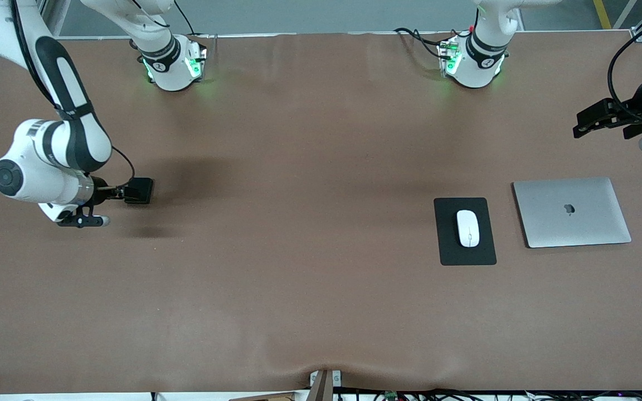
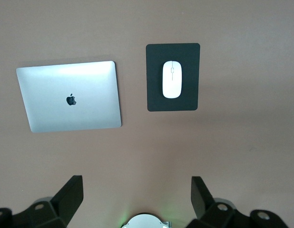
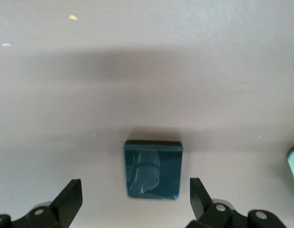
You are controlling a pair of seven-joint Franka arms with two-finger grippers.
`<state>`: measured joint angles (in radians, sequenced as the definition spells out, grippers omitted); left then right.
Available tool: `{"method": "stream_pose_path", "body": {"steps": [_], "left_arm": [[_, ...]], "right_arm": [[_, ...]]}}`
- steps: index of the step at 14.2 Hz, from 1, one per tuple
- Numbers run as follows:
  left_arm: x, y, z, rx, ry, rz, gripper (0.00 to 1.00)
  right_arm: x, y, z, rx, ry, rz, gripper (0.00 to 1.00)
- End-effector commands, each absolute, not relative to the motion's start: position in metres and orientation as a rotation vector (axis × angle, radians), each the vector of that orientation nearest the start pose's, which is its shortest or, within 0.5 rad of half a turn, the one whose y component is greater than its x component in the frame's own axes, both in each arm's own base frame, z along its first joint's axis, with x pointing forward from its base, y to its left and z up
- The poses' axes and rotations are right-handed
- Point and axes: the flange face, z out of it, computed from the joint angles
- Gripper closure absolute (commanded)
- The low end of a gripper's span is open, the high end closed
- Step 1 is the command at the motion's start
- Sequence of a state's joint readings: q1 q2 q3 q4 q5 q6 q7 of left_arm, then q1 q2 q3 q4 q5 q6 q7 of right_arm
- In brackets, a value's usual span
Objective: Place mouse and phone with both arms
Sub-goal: 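Raise the left gripper away while the right gripper lowers the phone, then open the right gripper and withdraw it from the black phone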
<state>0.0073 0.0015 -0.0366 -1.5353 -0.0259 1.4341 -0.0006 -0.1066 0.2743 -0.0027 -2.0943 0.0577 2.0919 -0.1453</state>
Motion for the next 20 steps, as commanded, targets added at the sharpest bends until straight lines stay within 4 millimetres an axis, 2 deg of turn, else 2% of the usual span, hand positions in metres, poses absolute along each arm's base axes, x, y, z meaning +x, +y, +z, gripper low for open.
{"method": "stream_pose_path", "body": {"steps": [1,2,4,5,7,10,12,13,16,20], "left_arm": [[0.542,-0.025,0.631,-3.120,0.060,0.153,0.00],[0.543,-0.033,0.628,-3.095,0.097,0.159,0.00],[0.544,-0.041,0.628,-3.064,0.116,0.143,0.00],[0.543,-0.040,0.631,-3.070,0.128,0.137,0.00],[0.541,-0.039,0.633,-3.083,0.128,0.132,0.00],[0.541,-0.038,0.636,-3.113,0.119,0.123,0.00],[0.544,-0.029,0.638,-3.146,0.095,0.090,0.00],[0.545,-0.030,0.637,-3.141,0.102,0.085,0.00],[0.545,-0.032,0.633,-3.134,0.134,0.098,0.00],[0.544,-0.034,0.634,-3.133,0.142,0.106,0.00]], "right_arm": [[0.572,-0.030,0.342,-3.016,-0.081,0.523,0.00],[0.581,-0.029,0.367,-3.010,-0.090,0.537,0.00],[0.597,-0.006,0.414,-3.015,-0.164,0.528,0.00],[0.603,-0.001,0.425,-3.026,-0.180,0.508,0.00],[0.611,-0.003,0.442,-3.036,-0.179,0.447,0.00],[0.619,-0.001,0.456,-3.059,-0.194,0.359,0.00],[0.627,0.005,0.480,-3.072,-0.216,0.292,0.00],[0.628,0.006,0.490,-3.073,-0.218,0.282,0.00],[0.626,-0.010,0.516,-3.049,-0.174,0.295,0.00],[0.625,-0.008,0.555,-3.061,-0.188,0.240,0.00]]}}
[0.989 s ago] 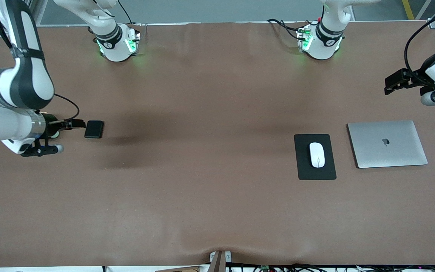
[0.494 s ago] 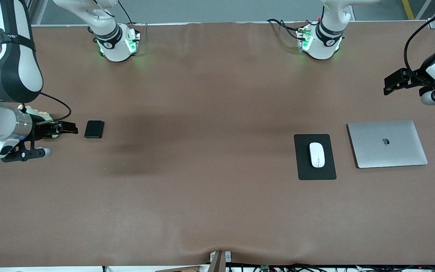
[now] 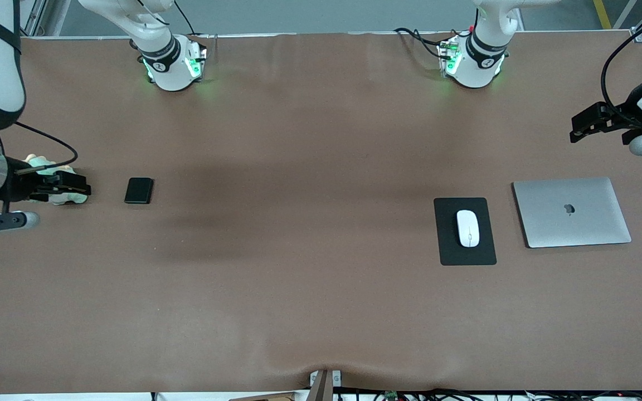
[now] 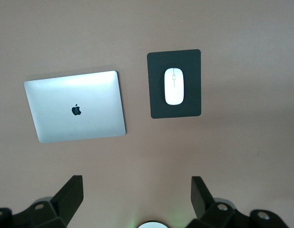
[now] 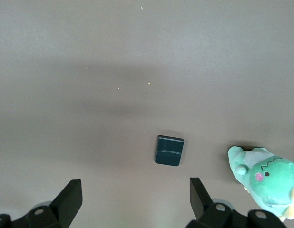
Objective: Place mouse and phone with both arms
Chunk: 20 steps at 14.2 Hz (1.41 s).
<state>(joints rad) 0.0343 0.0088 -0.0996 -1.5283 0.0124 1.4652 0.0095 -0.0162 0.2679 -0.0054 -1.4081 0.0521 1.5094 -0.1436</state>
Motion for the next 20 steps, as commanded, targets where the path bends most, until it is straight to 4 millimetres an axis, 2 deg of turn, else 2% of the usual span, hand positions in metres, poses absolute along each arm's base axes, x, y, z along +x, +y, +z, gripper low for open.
{"method": "stream_pose_path", "body": {"steps": [1,4,8,10,11,14,16,20], "left_arm": [[0.546,-0.033,0.631,-3.133,0.139,0.113,0.00],[0.547,-0.031,0.630,-3.134,0.137,0.115,0.00],[0.547,-0.030,0.631,-3.134,0.134,0.113,0.00],[0.547,-0.031,0.631,-3.133,0.137,0.113,0.00],[0.547,-0.031,0.632,-3.132,0.137,0.110,0.00],[0.547,-0.032,0.632,-3.134,0.142,0.111,0.00],[0.547,-0.033,0.632,-3.132,0.141,0.108,0.00],[0.547,-0.031,0.632,-3.131,0.132,0.110,0.00]], "right_arm": [[0.625,-0.006,0.568,-3.064,-0.192,0.215,0.00],[0.617,-0.008,0.597,-3.067,-0.192,0.196,0.00],[0.590,-0.008,0.634,-3.071,-0.202,0.249,0.00],[0.564,-0.001,0.669,-3.093,-0.221,0.214,0.00],[0.554,0.005,0.675,-3.101,-0.234,0.244,0.00],[0.527,0.008,0.690,-3.097,-0.235,0.283,0.00],[0.512,0.008,0.687,-3.093,-0.233,0.289,0.00],[0.505,0.003,0.681,-3.086,-0.215,0.309,0.00]]}}
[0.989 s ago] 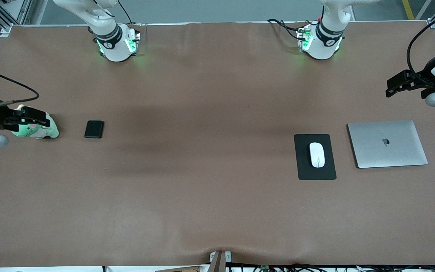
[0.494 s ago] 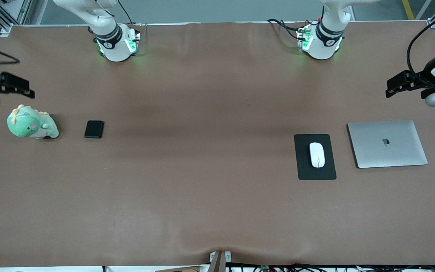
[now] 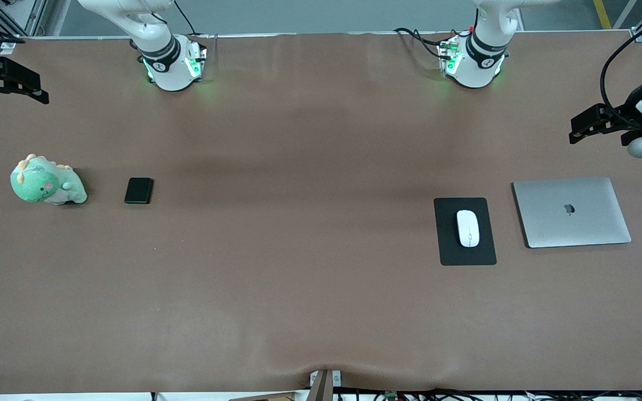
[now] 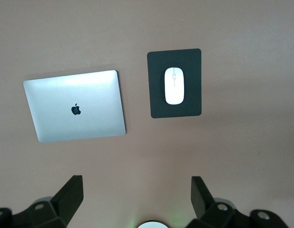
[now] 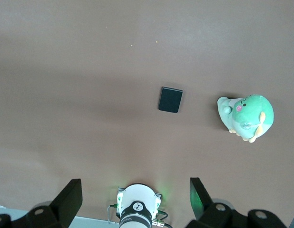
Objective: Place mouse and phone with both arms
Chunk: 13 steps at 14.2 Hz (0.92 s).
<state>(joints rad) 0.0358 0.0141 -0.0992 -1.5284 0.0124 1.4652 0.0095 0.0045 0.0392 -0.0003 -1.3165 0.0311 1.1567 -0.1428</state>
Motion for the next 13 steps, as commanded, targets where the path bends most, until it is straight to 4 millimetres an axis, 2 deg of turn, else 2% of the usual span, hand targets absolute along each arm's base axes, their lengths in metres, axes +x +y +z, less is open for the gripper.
{"method": "stream_pose_path", "body": {"steps": [1,3,4,6,13], "left_arm": [[0.547,-0.032,0.632,-3.131,0.136,0.110,0.00],[0.546,-0.032,0.632,-3.131,0.136,0.108,0.00],[0.547,-0.032,0.631,-3.131,0.136,0.113,0.00],[0.547,-0.032,0.631,-3.131,0.134,0.113,0.00],[0.547,-0.031,0.631,-3.131,0.132,0.115,0.00]], "right_arm": [[0.499,0.000,0.679,-3.086,-0.206,0.285,0.00],[0.489,0.001,0.679,-3.095,-0.208,0.212,0.00],[0.491,-0.003,0.677,-3.094,-0.194,0.209,0.00],[0.493,-0.022,0.675,-3.087,-0.139,0.211,0.00],[0.496,-0.018,0.680,-3.105,-0.167,0.195,0.00]]}}
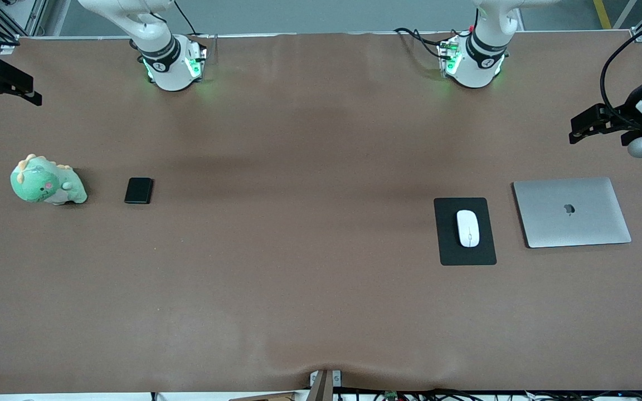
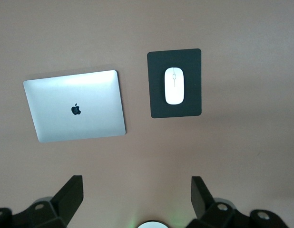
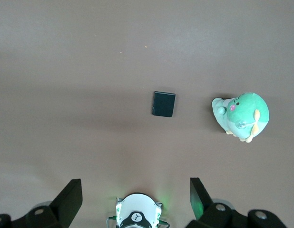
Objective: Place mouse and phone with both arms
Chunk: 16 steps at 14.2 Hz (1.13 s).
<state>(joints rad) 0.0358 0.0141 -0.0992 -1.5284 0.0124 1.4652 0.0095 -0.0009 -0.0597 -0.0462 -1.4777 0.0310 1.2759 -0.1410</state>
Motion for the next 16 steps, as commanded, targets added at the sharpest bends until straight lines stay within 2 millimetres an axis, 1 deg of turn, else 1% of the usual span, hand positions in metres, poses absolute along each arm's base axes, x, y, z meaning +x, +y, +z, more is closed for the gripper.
{"method": "stream_pose_path", "body": {"steps": [1,3,16], "left_arm": [[0.5468,-0.0299,0.6307,-3.131,0.129,0.115,0.00],[0.5468,-0.0291,0.6307,-3.131,0.127,0.115,0.00],[0.5476,-0.0266,0.6300,-3.132,0.122,0.115,0.00]], "right_arm": [[0.4965,-0.0176,0.6797,-3.103,-0.167,0.195,0.00],[0.4973,-0.0201,0.6781,-3.103,-0.164,0.202,0.00],[0.4987,-0.0198,0.6785,-3.108,-0.166,0.191,0.00]]}}
